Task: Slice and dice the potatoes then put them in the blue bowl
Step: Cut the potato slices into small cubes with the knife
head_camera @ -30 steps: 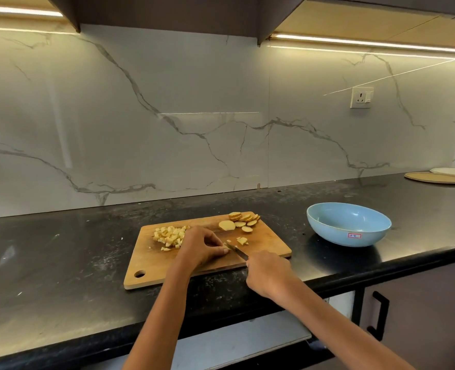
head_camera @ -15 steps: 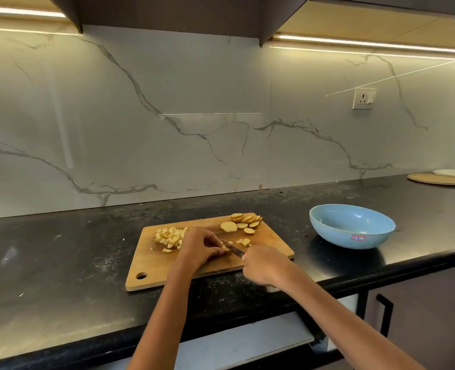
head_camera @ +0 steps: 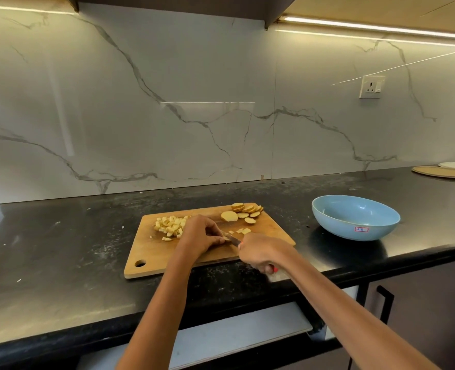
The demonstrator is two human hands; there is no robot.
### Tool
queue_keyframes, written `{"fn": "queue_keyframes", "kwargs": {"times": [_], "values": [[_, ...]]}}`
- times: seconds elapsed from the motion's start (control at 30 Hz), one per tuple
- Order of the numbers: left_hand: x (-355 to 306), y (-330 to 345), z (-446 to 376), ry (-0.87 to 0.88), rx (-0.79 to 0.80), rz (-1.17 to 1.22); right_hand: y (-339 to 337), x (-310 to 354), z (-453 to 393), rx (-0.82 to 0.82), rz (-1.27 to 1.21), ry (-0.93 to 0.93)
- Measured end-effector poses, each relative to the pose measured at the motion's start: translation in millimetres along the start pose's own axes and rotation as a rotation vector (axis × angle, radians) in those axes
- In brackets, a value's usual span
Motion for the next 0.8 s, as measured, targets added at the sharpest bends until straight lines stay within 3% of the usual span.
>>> {"fn": "queue_keyframes", "kwargs": {"times": [0.13, 0.27, 0.47, 0.63, 0.8], "values": [[0.0, 0.3, 1.0, -0.006, -0.001, 0.001, 5.0, -4.4, 0.7, -0.045, -0.003, -0.019], [1.1, -0.7, 1.4, -0.014, 0.003, -0.002, 11.4, -7.2, 10.1, -0.205, 0.221, -0.047], [2.2, 0.7, 2.0, -0.006, 0.012, 0.007, 7.2, -16.4, 4.3, -0.362, 0.299, -0.027], [-9.8, -6.2, 1.9, 0.153, -0.132, 0.075, -3.9, -23.2, 5.2, -0.464, 0.413, -0.104], [-21.3, 10.8, 1.5, 0.291, 0.022, 0.037, -12.4, -21.0, 8.8, -0.581, 0.478, -0.138]]}}
Point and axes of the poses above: each hand's wrist, its own z-axis away from the middle knuckle, its own y-axis out of the palm, x = y × z, the point moved 6 cm from there along -z, towards the middle knuckle, and after that the axes turned 8 degrees about z, right-handed, at the moved point
